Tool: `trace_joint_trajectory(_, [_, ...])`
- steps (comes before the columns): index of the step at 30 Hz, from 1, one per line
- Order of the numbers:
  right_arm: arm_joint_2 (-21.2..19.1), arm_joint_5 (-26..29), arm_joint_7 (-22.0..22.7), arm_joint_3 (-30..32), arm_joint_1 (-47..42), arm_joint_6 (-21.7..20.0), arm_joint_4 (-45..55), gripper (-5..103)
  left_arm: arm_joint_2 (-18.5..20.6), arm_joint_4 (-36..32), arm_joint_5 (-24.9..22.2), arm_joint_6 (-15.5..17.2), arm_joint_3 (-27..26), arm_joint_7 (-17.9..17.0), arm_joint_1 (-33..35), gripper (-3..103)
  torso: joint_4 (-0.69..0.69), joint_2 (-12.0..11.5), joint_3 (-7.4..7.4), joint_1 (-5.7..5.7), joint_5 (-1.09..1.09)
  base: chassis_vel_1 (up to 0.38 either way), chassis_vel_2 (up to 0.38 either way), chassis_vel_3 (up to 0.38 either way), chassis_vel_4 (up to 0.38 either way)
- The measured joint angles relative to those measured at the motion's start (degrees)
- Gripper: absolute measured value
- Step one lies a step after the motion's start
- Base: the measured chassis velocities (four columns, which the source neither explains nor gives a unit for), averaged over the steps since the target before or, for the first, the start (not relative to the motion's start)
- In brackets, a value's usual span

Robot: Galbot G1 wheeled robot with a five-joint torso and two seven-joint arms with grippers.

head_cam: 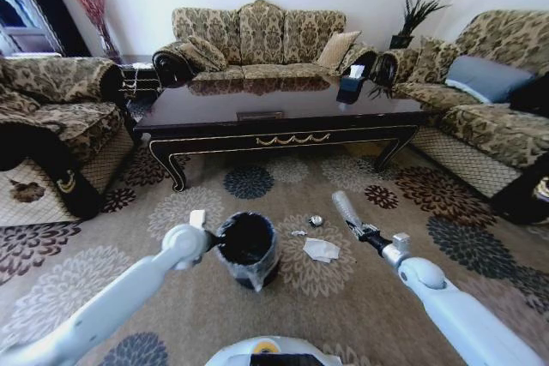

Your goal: Move to the front of the table and pick up the trash from the floor, then place it into the trash bin.

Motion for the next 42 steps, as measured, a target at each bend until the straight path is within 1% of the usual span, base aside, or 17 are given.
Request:
trace_joint_trajectory(1, [0.0,0.0,0.0,0.0,0.0,0.0,0.0,27,0.0,0.0,0.0,0.0,0.0,0.0,0.0,0,0.0,0.0,0.0,0.0,0.0,0.0,0.0,0.0,0.0])
trace_joint_trajectory(5, [0.3,2.0,1.3,3.8,-4.3,-0.3,10.1,27,-4.9,4.4,-2.0,0.0,6.0,-2.2,-6.2,0,0.02,0.0,0.0,0.0,-0.01,0.0,0.0,0.0,0.0])
trace_joint_trajectory(6, [0.3,2.0,1.3,3.8,-4.3,-0.3,10.1,27,-4.9,4.4,-2.0,0.0,6.0,-2.2,-6.2,0,0.02,0.0,0.0,0.0,-0.01,0.0,0.0,0.0,0.0])
trace_joint_trajectory(7, [0.5,3.0,1.9,4.5,-5.4,-0.6,13.1,27,-7.0,6.1,-2.6,0.0,7.9,-3.1,-8.5,0,0.02,0.0,0.0,0.0,0.01,0.0,0.0,0.0,0.0])
trace_joint_trajectory(9, [0.6,3.6,2.3,4.7,-5.7,-0.8,14.4,27,-7.7,6.7,-2.9,0.0,8.6,-3.3,-9.4,0,0.03,0.0,0.0,0.0,0.01,0.0,0.0,0.0,0.0])
trace_joint_trajectory(10, [0.7,4.8,3.1,5.0,-6.3,-1.3,17.8,27,-10.0,8.8,-3.7,0.0,10.4,-4.0,-12.0,0,0.01,0.0,0.0,0.0,0.01,0.0,0.0,0.0,0.0])
trace_joint_trajectory(13, [0.8,6.3,4.8,4.6,-6.4,-2.2,22.1,27,-13.7,12.3,-4.2,0.0,12.8,-5.2,-15.6,0,0.03,0.0,0.0,0.0,0.0,0.0,0.0,0.0,0.0])
trace_joint_trajectory(14, [0.8,6.3,4.8,4.6,-6.4,-2.2,22.1,27,-13.7,12.3,-4.2,0.0,12.8,-5.2,-15.6,0,0.03,0.0,0.0,0.0,0.0,0.0,0.0,0.0,0.0])
trace_joint_trajectory(15, [1.3,7.0,5.8,3.9,-6.2,-2.6,23.4,27,-15.8,13.9,-4.2,-0.2,13.6,-5.7,-16.8,0,0.03,0.0,0.0,0.0,0.0,0.0,0.0,0.0,0.0])
trace_joint_trajectory(16, [1.6,7.2,6.2,3.6,-6.1,-2.6,23.6,27,-16.9,14.5,-4.3,-0.3,13.9,-5.9,-17.1,0,0.05,0.0,0.0,0.0,0.0,0.0,0.0,0.0,0.0])
trace_joint_trajectory(18, [3.2,7.9,7.9,2.7,-6.2,-2.6,23.9,27,-20.6,16.1,-4.6,-0.6,15.8,-6.0,-18.5,0,0.02,0.0,0.0,0.0,0.0,0.0,0.0,0.0,0.0])
trace_joint_trajectory(19, [3.2,7.9,7.9,2.7,-6.2,-2.6,23.9,27,-20.6,16.1,-4.6,-0.6,15.8,-6.0,-18.5,0,0.02,0.0,0.0,0.0,0.0,0.0,0.0,0.0,0.0])
trace_joint_trajectory(21, [4.2,8.4,8.7,2.1,-6.8,-2.6,23.9,27,-22.5,16.4,-4.8,-0.8,17.2,-6.0,-19.2,0,-0.01,0.0,0.0,0.0,0.02,0.0,0.0,0.0,0.0])
trace_joint_trajectory(23, [4.8,8.6,8.8,1.8,-7.5,-2.5,23.6,27,-24.0,16.4,-5.3,-1.0,18.5,-6.0,-19.9,0,0.0,0.0,0.0,0.0,0.01,0.0,0.0,0.0,0.0])
trace_joint_trajectory(31, [6.2,8.0,8.7,1.4,-9.0,-2.3,23.5,27,-24.2,16.1,-6.2,-1.4,20.3,-6.9,-21.4,0,0.03,0.0,0.0,0.0,0.0,0.0,0.0,0.0,0.0])
trace_joint_trajectory(37, [8.2,5.0,8.0,0.7,-10.8,-2.2,23.3,27,-23.4,14.2,-6.3,-1.8,19.9,-7.6,-20.8,0,0.02,0.0,0.0,0.0,-0.01,0.0,0.0,0.0,0.0])
trace_joint_trajectory(42, [8.6,4.0,7.6,0.6,-11.8,-2.1,23.4,27,-22.0,13.1,-6.3,-1.9,19.5,-8.2,-20.2,0,0.02,0.0,0.0,0.0,-0.01,0.0,0.0,0.0,0.0])
